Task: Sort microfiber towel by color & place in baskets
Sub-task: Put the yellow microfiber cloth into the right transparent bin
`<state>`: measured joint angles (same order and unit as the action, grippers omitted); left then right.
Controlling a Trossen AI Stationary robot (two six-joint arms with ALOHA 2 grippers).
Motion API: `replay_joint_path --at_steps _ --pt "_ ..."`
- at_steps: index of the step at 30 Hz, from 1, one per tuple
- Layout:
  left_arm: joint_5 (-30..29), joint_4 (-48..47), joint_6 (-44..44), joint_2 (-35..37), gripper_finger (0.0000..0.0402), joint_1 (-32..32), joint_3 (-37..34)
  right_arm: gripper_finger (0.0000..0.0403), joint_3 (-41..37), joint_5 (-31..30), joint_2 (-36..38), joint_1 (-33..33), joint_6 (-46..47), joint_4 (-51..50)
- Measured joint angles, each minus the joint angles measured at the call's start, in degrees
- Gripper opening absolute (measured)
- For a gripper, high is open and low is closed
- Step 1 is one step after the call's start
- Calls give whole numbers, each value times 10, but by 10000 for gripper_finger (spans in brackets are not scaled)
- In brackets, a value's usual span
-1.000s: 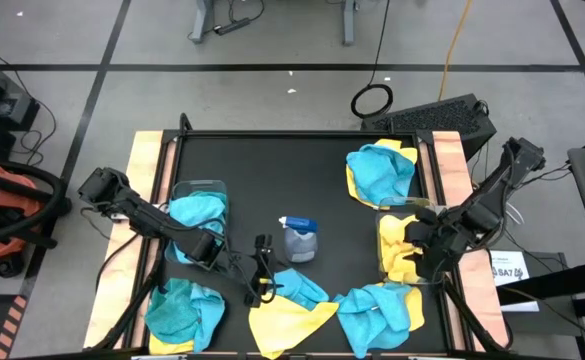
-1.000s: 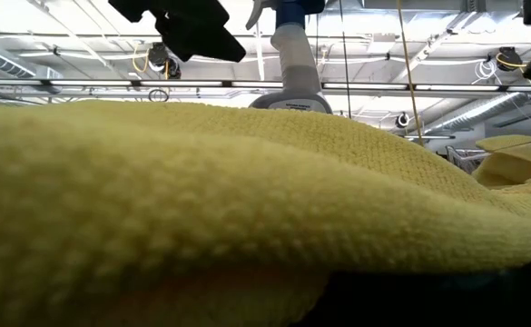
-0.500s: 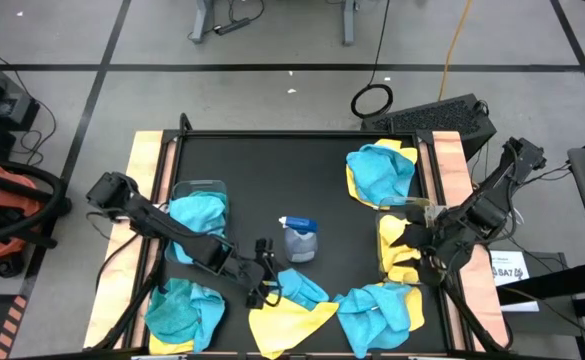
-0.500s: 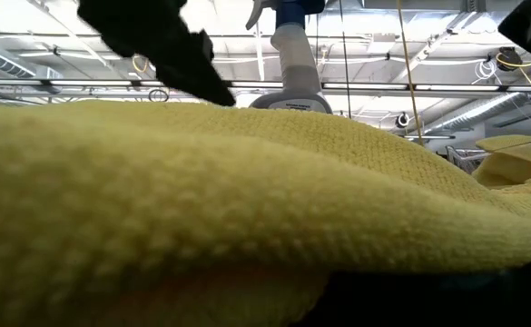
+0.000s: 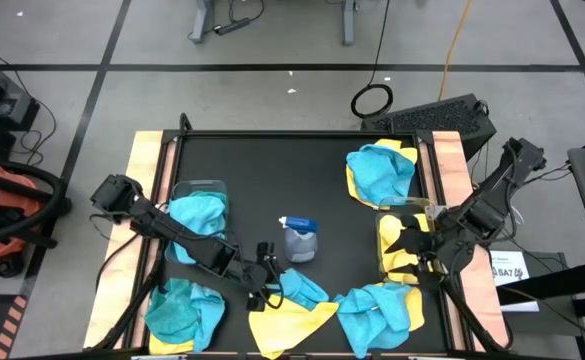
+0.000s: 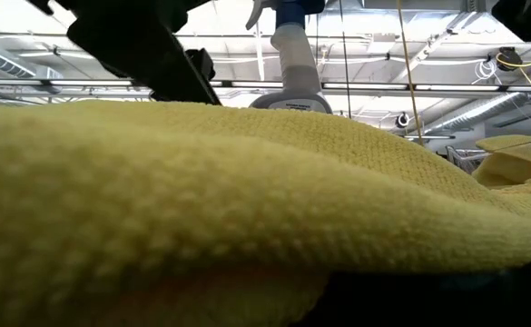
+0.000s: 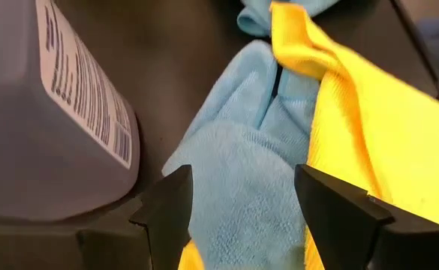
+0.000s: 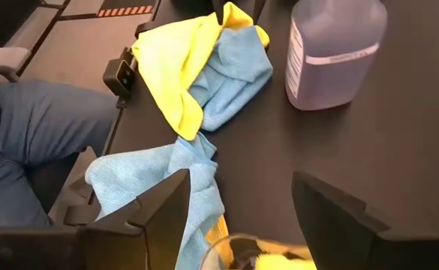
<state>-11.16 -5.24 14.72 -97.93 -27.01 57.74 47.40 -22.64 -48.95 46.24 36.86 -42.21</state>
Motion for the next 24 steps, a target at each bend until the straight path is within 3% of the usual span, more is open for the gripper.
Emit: replay_joint_path --at_steps 13,24 --pt "61 17 -5 0 240 -20 0 226 0 3 -29 0 -11 18" --pt "65 42 -4 -40 240 -51 0 226 0 3 -35 0 -11 28"
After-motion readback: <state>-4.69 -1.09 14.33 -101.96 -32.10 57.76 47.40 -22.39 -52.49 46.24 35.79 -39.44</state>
